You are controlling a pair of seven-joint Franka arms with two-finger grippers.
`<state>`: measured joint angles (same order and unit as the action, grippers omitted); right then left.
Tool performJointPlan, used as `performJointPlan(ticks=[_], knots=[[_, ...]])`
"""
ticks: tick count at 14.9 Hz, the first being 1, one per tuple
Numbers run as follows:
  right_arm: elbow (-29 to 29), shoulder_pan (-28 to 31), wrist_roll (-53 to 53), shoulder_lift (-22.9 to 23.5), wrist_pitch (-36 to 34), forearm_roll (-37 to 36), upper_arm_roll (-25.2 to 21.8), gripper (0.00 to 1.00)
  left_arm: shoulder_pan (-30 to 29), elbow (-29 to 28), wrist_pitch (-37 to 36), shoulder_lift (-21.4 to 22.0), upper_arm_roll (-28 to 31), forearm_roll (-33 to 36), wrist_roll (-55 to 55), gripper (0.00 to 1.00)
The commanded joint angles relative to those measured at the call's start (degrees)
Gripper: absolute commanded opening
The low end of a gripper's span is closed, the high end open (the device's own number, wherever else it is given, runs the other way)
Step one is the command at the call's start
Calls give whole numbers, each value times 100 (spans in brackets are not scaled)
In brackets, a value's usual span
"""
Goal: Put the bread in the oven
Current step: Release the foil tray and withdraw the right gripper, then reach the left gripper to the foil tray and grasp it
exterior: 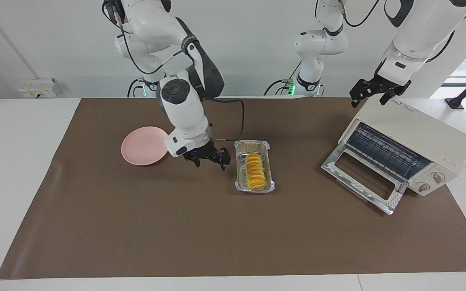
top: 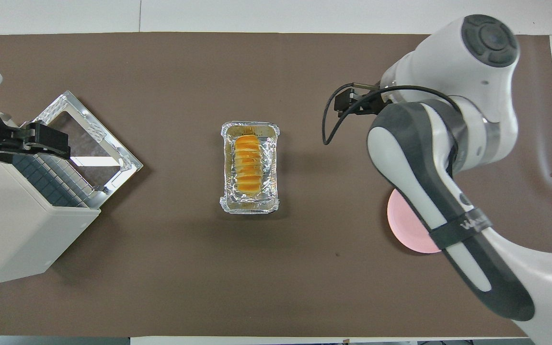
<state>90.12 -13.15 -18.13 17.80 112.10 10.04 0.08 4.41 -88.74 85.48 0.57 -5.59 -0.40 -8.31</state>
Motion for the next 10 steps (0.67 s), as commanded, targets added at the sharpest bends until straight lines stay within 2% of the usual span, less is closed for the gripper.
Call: performJointPlan(ticks=[1, 3, 5, 6, 8, 10], knots=[[137, 627, 1011, -302, -380, 85, 71, 100, 280, -153, 266, 136, 14, -109, -21, 100], [137, 970, 1520, -478, -775, 15, 63, 100, 472, -170, 853, 92, -21, -110, -144, 100], [137, 1322, 2231, -662, -1154, -2, 63, 100, 631, 101, 804, -135, -30, -267, -162, 100], [137, 1463, 2540, -724, -1294, -63, 63, 100, 840, 477, 568, -519, -30, -399, -206, 100], [137, 1656, 2945, -882, -1515, -326, 63, 100, 1359, 1591, 198, -1459, -4, -382, -818, 100], [137, 1719, 3157, -1084, -1778, -573, 63, 100, 2095, 2367, 196, -2391, 75, -173, -1696, 100]])
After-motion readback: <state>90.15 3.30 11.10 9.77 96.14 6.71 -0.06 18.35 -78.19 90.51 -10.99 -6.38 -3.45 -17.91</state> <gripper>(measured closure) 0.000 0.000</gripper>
